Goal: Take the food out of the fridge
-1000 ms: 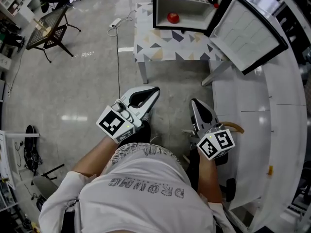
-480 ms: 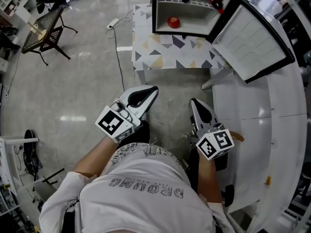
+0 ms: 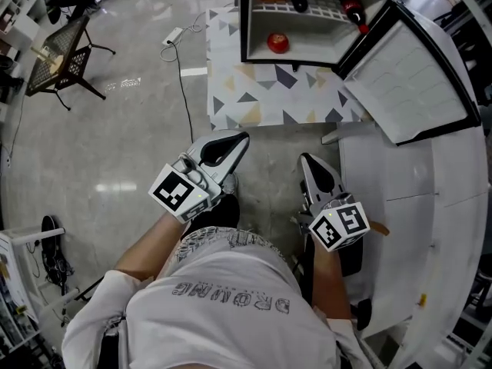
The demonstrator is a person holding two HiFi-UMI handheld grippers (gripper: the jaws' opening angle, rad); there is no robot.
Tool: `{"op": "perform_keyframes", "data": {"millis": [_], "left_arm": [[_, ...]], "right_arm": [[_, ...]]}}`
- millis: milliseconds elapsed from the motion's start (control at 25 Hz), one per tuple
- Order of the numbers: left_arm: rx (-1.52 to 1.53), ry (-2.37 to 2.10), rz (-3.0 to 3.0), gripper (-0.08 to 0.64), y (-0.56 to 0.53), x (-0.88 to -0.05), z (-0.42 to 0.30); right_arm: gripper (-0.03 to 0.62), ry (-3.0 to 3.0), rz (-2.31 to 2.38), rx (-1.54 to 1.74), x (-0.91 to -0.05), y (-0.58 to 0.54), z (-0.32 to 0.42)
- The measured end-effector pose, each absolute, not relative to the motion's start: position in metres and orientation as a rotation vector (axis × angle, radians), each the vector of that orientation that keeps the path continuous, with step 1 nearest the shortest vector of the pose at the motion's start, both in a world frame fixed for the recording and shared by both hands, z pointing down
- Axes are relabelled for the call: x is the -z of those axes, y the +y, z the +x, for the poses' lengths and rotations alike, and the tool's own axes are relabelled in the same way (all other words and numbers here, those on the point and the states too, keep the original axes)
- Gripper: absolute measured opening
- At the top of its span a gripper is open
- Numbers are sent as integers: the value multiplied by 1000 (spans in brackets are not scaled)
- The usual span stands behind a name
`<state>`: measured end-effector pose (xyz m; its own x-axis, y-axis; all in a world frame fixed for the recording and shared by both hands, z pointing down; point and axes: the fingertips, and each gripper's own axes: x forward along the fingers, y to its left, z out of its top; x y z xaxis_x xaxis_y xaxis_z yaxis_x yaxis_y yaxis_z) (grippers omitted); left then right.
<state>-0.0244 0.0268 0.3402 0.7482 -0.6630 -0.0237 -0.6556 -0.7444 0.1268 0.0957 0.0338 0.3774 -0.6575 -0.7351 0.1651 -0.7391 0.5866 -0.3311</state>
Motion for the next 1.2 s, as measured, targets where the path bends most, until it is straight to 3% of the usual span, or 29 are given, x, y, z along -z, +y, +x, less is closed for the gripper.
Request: {"op": "perform_keyframes", "data": {"millis": [1200], "left_arm": [[68, -976, 2824, 8, -149, -355, -102]], "right_arm": [[0, -2675, 1463, -572, -385, -149, 32]]}}
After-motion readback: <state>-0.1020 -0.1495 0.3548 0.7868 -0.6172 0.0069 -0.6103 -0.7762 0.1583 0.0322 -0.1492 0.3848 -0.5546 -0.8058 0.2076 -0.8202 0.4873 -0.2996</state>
